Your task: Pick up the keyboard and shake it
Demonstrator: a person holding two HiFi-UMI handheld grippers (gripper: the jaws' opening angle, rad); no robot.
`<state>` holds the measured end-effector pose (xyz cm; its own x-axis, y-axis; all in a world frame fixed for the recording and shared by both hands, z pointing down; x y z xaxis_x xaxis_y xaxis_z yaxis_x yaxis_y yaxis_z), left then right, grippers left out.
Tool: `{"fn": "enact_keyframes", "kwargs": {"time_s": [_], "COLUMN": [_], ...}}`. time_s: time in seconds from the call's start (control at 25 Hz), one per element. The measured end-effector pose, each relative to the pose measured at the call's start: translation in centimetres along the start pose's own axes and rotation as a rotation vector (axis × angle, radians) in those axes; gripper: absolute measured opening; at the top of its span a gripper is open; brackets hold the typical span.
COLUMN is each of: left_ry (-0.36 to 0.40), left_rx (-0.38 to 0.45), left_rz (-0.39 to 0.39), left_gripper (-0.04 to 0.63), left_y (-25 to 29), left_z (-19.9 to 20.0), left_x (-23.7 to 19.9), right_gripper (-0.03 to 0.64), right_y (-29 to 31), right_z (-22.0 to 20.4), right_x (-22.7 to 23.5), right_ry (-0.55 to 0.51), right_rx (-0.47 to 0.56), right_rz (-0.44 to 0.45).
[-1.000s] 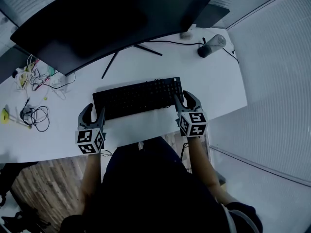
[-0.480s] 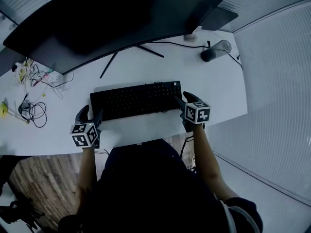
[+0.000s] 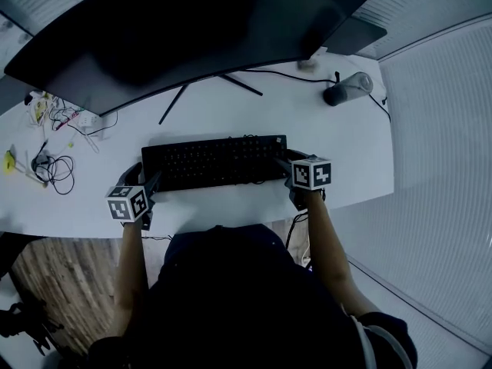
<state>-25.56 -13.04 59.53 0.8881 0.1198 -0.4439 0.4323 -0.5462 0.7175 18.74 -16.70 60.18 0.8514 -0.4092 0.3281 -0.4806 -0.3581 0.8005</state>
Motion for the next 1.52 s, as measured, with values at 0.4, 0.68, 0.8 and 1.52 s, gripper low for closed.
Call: {"fn": "enact_keyframes", "kwargs": {"time_s": [0.4, 0.68, 0.8, 1.52], "left_ry": [-0.069, -0.06, -0.077, -0.302], "left_rx": [-0.041, -0.018, 0.028, 0.212], "left_rz": [-0.068, -0.046, -0.067, -0.226], "left_gripper": [0.27, 0.262, 0.262, 0.264], "left_y": [0.6, -0.2, -0.9, -1.4], "left_z": [0.1, 0.5, 0.6, -0.7], "left_x": [-0.1, 0.9, 1.4, 3.2], "right_gripper": [0.258, 0.253, 0.252, 0.241], "right_y": [0.2, -1.2, -3.0, -15.2], "right_z": [0.5, 1.0, 2.5, 14.2], "right_x": [0.1, -0.3, -1.0, -10.0], "right_ry": [0.04, 0.032, -0.028, -0.558], "right_rx": [-0.056, -0.018, 0.032, 0.322], "right_rz": [-0.016, -0.059, -0.09, -0.35]}}
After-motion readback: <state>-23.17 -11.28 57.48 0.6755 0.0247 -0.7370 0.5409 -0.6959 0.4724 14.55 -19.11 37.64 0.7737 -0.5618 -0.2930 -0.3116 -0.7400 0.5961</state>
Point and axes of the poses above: the fingertips, and each gripper's own axes: y forward along the fingers, x to its right, z out of its top, the point moved 7 cm from there along -y, backward along the fingers, and after that the axes turned 10 degrees about -y, right-handed, at the moved point
